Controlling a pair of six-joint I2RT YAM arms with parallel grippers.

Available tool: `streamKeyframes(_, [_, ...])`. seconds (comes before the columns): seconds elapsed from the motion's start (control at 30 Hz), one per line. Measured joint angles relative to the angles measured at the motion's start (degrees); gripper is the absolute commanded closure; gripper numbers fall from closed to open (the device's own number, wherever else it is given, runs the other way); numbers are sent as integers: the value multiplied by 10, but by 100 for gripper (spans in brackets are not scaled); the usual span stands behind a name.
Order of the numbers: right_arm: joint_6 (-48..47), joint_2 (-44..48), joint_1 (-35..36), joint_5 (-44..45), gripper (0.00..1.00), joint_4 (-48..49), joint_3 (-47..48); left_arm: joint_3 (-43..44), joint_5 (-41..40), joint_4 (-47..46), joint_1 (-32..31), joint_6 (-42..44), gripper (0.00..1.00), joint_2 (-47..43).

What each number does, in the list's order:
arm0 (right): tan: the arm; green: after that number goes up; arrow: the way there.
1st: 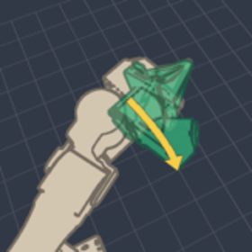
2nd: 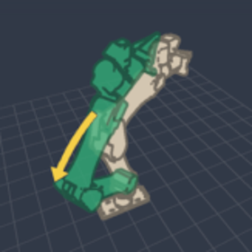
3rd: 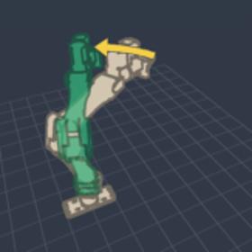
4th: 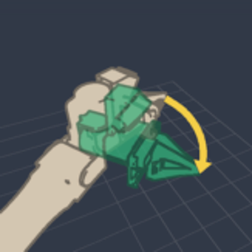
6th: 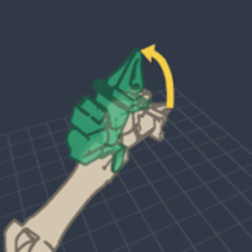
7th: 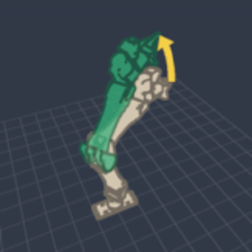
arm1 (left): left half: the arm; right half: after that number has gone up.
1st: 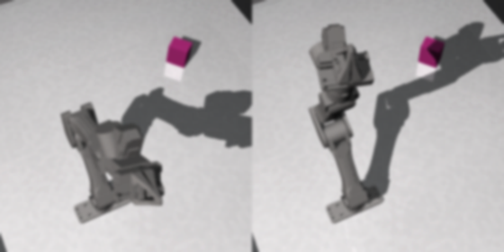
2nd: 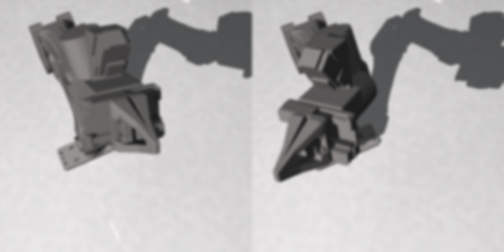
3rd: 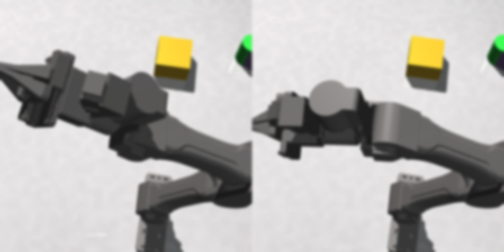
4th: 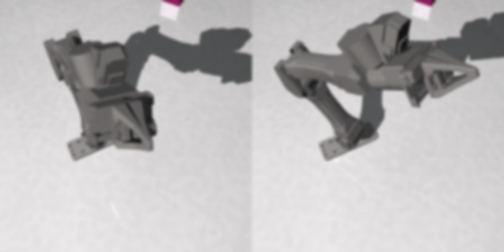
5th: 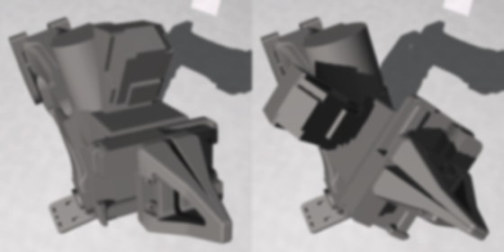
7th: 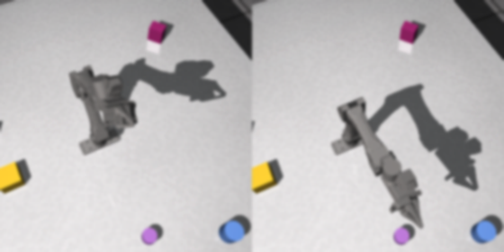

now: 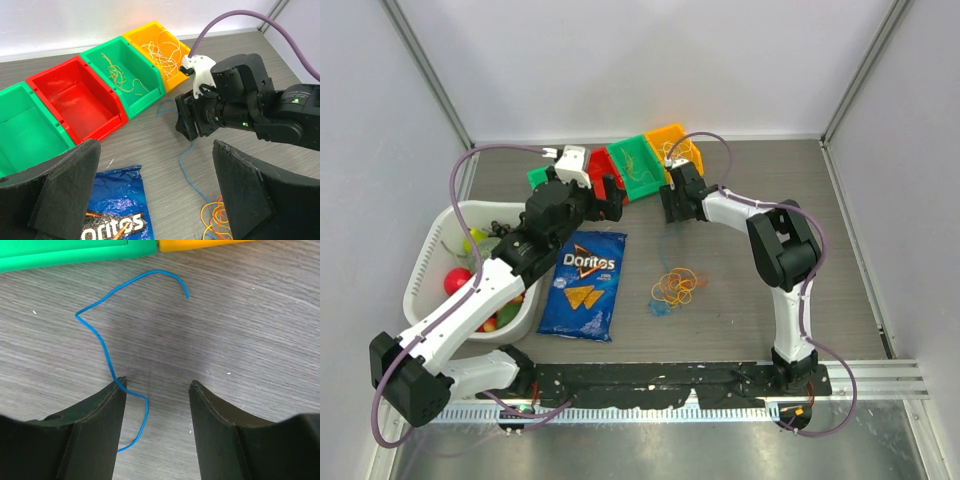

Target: Untangle the cables

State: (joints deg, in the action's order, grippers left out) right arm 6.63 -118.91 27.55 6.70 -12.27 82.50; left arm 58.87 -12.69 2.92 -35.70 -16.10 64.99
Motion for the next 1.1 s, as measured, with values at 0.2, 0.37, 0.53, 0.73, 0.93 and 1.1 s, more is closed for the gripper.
streamKeyframes(0.2, [-7, -12, 0, -6, 87, 28, 3, 0, 3, 3, 0, -1, 2, 3])
streamKeyframes(0.37, [-5, -12, 0, -14, 99, 31, 16, 0, 6, 4, 1, -6, 1, 9])
streamKeyframes(0.53, [5, 44, 1, -20, 99, 13, 4, 0, 24, 4, 2, -19, 2, 19])
streamKeyframes(0.73, [68, 275, 1, -75, 100, 0, -44, 0, 105, -9, 2, -48, 3, 51])
streamKeyframes(0.93, [147, 426, 5, -167, 99, 41, -42, -22, 209, -102, 2, -89, 0, 77])
streamKeyframes(1.1, [202, 450, 9, -221, 100, 67, -85, -65, 285, -210, 2, -137, 0, 107])
